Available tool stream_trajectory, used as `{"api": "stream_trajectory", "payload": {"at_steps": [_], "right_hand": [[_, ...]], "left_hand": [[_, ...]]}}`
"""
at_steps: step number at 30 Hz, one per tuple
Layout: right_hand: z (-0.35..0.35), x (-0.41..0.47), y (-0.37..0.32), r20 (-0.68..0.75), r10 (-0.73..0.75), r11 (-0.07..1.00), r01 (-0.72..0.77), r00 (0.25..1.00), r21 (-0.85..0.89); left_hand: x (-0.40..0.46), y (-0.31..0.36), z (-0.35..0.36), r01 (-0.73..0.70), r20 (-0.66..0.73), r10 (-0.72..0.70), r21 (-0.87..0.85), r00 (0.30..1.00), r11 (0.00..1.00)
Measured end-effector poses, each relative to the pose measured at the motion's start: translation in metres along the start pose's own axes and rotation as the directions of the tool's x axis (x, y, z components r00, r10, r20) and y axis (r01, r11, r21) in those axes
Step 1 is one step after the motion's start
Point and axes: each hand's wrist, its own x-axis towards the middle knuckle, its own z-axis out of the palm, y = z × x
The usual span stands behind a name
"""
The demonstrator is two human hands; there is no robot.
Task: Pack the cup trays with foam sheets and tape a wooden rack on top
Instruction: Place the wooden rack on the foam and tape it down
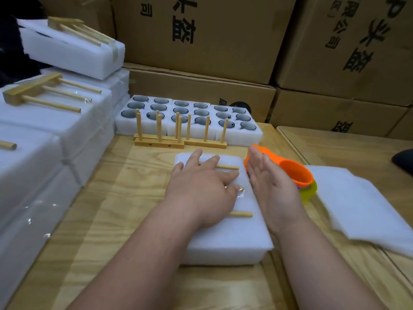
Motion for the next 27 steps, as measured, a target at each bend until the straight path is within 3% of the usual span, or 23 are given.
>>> {"api": "stream_trajectory", "payload": {"at_steps": [2,4,6,11,16,19,27], "right_hand": [[0.0,-0.002,0.009,0.063,0.107,0.983,-0.115,0.992,0.142],[0.002,0.001,0.014,0.011,0.108,0.994,-0.108,0.994,0.008],[-0.003,0.007,0.022,-0.099,-0.007,0.985,-0.01,0.995,-0.17],[-0.004,0.011,0.027,-0.13,-0.034,0.975,0.004,0.991,-0.22],[-0.007,0.005,0.027,0.04,0.035,0.972,-0.025,0.999,-0.233],[-0.011,0.008,0.026,0.067,0.07,0.958,-0.048,0.995,-0.283],[-0.018,0.01,0.025,0.185,0.174,0.985,-0.172,0.967,-0.025]], "left_hand": [[0.0,0.0,0.0,-0.008,-0.004,0.008,-0.002,1.0,1.0],[0.001,0.0,-0.001,-0.013,0.0,0.013,0.0,1.0,1.0],[0.001,0.0,-0.001,-0.008,0.01,0.008,0.0,1.0,1.0],[-0.001,0.002,-0.003,0.002,0.027,-0.001,-0.013,1.0,1.0],[-0.001,0.002,-0.002,0.004,0.039,-0.005,0.033,0.999,0.999],[-0.001,0.003,-0.002,0.013,0.047,-0.016,0.057,0.999,0.998],[-0.002,0.002,-0.005,0.011,0.06,-0.011,-0.011,0.998,1.0]]}}
